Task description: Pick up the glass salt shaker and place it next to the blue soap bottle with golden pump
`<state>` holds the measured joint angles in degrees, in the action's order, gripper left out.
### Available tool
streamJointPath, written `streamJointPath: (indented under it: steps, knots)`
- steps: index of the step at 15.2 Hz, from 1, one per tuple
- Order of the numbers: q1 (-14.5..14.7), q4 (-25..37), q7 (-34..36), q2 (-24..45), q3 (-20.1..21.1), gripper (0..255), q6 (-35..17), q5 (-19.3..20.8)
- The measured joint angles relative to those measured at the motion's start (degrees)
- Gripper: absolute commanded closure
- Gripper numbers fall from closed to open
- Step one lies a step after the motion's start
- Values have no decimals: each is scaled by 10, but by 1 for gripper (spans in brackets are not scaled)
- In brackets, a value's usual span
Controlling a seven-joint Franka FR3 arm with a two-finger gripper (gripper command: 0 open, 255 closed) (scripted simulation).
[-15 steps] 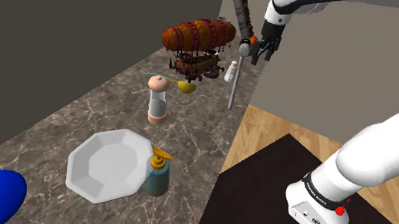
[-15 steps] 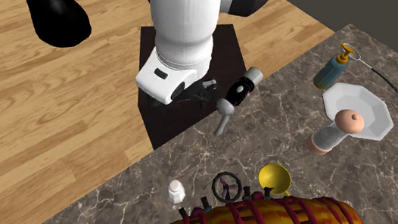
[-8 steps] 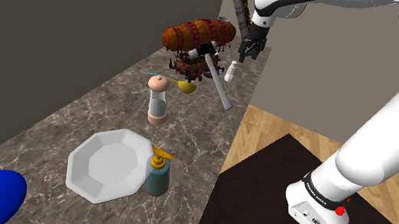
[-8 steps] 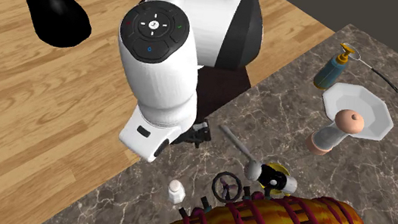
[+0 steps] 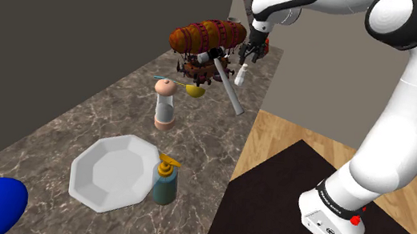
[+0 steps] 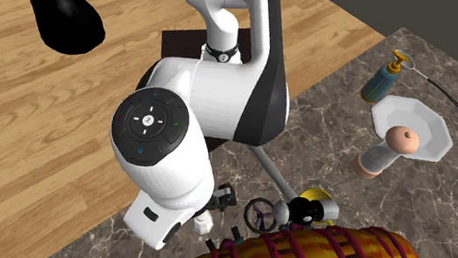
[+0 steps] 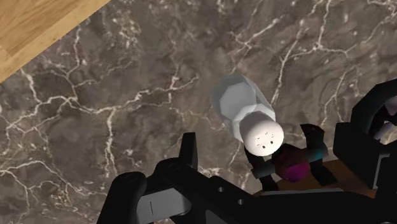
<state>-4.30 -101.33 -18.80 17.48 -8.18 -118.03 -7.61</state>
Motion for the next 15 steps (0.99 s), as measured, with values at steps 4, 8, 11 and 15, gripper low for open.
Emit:
streamJointPath:
  steps: [4,8,11,15]
  knots:
    - [0,-9,-3,15,2,0,-24,-4]
    - [0,-15,-3,19,2,0,-34,-5]
    - [0,-15,-3,19,2,0,-34,-5]
    - [0,-15,-3,19,2,255,-34,-5]
